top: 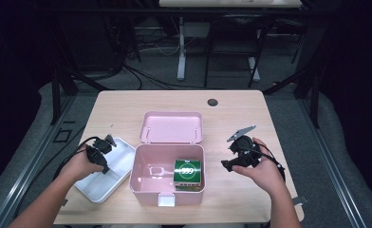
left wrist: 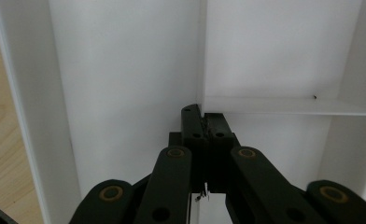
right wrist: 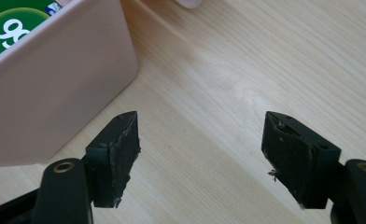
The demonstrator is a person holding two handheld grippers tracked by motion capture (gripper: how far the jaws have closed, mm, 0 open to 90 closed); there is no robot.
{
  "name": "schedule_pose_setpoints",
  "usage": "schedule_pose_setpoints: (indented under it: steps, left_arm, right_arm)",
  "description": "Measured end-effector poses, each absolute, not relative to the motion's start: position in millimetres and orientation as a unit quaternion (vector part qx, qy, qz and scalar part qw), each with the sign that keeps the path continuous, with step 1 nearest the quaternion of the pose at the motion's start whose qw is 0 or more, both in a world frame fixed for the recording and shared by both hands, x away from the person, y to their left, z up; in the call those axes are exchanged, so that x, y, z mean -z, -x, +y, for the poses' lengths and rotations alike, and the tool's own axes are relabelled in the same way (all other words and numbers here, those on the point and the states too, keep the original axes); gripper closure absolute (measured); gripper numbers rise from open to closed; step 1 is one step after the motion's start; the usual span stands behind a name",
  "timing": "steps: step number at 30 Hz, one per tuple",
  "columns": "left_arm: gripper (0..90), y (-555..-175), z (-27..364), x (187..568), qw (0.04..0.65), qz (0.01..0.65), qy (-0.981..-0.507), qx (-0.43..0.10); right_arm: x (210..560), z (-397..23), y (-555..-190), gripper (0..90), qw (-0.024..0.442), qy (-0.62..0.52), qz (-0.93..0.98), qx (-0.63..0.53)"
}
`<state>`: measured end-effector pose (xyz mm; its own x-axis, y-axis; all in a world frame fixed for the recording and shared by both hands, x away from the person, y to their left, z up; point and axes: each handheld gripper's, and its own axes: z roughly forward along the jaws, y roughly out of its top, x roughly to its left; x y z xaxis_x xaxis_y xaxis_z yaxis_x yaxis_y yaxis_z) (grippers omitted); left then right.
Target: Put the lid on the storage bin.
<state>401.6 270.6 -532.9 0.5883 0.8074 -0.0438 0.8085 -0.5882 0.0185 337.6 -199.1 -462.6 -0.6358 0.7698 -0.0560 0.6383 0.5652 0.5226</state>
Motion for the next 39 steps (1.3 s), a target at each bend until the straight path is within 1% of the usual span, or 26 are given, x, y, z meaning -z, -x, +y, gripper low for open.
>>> schedule_pose_setpoints:
  steps: [8, 27, 39]
  left_arm:
    - [89.3, -399.9, 274.0, 514.0, 0.017, 0.45, -0.893, 0.014]
    - [89.3, -394.8, 289.1, 470.7, 0.04, 0.458, -0.888, 0.011]
    - [89.4, -391.6, 292.0, 441.9, 0.047, 0.454, -0.89, 0.006]
  right_arm:
    - [462.6, -198.9, -337.5, 27.5, 0.141, -0.402, 0.874, -0.236]
    - [464.2, -199.8, -337.9, 27.5, 0.142, -0.405, 0.871, -0.238]
    - [464.8, -201.1, -337.9, 27.6, 0.138, -0.408, 0.871, -0.236]
